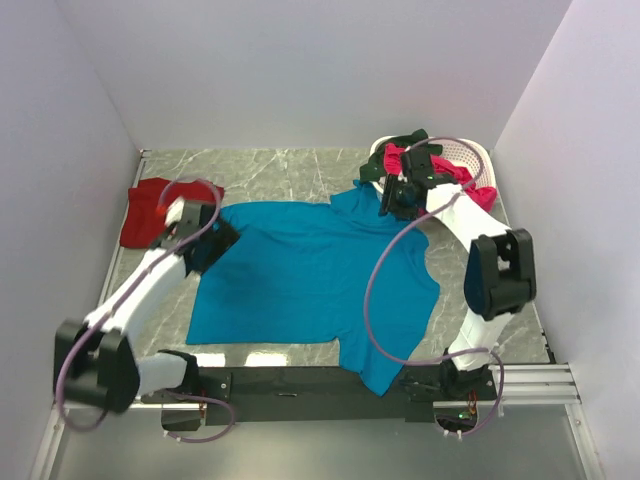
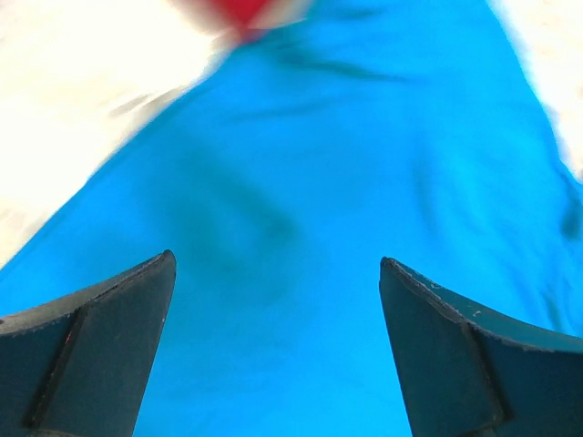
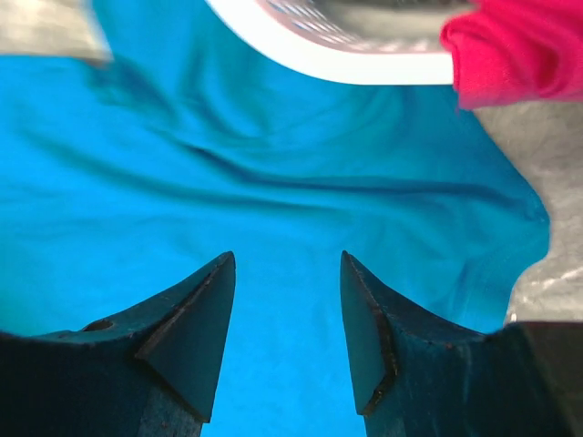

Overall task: Fold and stack the t-shirts
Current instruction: Flatten the tshirt out, then fold the tshirt

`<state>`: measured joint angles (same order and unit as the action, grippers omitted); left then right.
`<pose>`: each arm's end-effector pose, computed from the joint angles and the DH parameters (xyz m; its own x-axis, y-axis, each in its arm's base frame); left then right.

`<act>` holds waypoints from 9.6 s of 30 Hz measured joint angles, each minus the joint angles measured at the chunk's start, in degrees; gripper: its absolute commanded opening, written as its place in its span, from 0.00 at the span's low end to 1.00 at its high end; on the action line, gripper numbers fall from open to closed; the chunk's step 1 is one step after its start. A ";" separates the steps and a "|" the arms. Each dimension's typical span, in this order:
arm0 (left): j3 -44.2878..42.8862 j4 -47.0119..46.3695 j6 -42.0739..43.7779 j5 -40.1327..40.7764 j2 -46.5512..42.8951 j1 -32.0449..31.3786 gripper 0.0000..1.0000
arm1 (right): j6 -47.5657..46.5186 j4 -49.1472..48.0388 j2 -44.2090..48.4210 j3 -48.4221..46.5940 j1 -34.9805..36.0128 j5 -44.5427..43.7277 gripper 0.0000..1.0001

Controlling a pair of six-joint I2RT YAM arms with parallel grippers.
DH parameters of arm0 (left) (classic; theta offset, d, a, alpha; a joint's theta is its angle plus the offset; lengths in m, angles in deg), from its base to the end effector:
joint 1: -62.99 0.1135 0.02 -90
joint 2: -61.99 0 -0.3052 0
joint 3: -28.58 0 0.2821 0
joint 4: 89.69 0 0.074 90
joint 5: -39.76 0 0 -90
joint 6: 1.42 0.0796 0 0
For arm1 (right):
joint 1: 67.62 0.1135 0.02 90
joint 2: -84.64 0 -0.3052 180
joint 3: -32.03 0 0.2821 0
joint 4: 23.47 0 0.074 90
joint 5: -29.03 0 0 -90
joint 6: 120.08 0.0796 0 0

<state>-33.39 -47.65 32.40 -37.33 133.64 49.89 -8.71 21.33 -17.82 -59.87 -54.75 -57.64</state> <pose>0.2922 -0.0497 0.2368 -0.4971 -0.7158 -0.4905 -0.5873 0.6937 -0.4171 0.4381 0.1048 0.2336 -0.8397 0.1813 -0.5119 0.0552 0.9662 0.2516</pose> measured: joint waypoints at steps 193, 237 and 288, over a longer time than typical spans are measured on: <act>13.97 22.99 -36.11 10.03 -5.16 0.00 0.00 | 31.76 23.71 41.99 42.93 53.81 5.77 0.58; 17.59 24.94 -30.95 9.64 -15.04 0.00 0.01 | 43.06 21.00 32.15 43.95 66.03 -2.91 0.00; -11.43 18.60 2.12 4.44 13.88 0.50 0.00 | 8.87 24.46 11.98 13.53 23.28 -8.94 0.00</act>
<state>-44.82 -29.05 34.52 -32.89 147.52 50.39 0.16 45.78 -5.84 -46.34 -31.48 -66.58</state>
